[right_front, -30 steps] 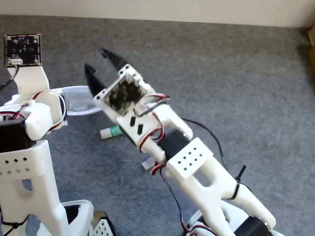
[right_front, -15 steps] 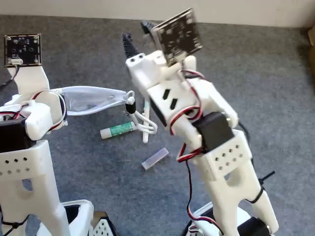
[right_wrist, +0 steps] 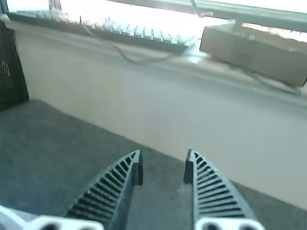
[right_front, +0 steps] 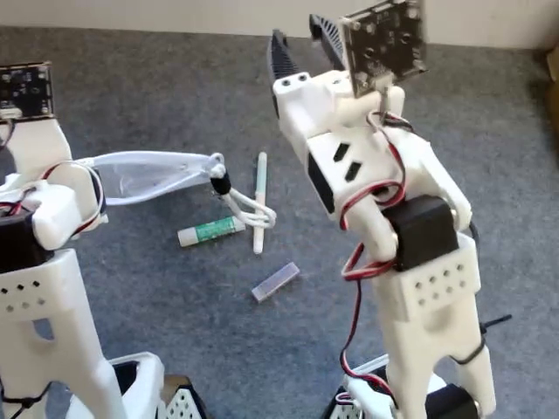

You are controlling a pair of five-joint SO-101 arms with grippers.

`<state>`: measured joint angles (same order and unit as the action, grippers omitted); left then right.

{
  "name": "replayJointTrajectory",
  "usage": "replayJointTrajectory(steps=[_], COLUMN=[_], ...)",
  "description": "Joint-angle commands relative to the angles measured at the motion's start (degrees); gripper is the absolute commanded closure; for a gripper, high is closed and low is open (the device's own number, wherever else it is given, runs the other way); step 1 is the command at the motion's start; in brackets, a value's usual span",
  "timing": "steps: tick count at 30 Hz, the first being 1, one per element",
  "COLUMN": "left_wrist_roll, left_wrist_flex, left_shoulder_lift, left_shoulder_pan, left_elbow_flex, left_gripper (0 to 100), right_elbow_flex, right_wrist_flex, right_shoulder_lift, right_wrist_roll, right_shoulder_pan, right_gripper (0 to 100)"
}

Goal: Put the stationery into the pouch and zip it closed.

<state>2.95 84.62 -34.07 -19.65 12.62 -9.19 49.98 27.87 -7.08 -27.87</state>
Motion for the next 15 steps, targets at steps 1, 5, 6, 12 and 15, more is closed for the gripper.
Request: replayJointTrajectory(steps=[1, 5, 6, 12, 15], left_wrist_roll=[0.7, 0.7, 0.7, 0.7, 0.7], left_wrist_flex=[0.09, -0.44, -0.44, -0.53, -1.85], left_shoulder_lift=[-3.56, -7.69, -8.31, -8.92, -8.92], left_shoulder_pan=[-1.1, -1.19, -1.19, -1.19, -1.19], left_elbow_flex=[2.59, 5.67, 6.37, 6.73, 7.25], left_gripper=[99, 99, 99, 99, 99], right_elbow_flex=[-3.82, -3.91, -3.91, -3.56, -3.56], right_wrist_flex=[4.88, 4.97, 4.97, 4.97, 4.97], right_shoulder_lift=[-7.08, -14.73, -16.22, -22.73, -24.92], right_wrist_roll=[0.62, 2.11, 3.6, 11.08, 13.98], right_shoulder_pan=[1.63, 1.98, 2.07, 2.95, 2.95], right_gripper=[86.1, 86.1, 86.1, 86.1, 86.1])
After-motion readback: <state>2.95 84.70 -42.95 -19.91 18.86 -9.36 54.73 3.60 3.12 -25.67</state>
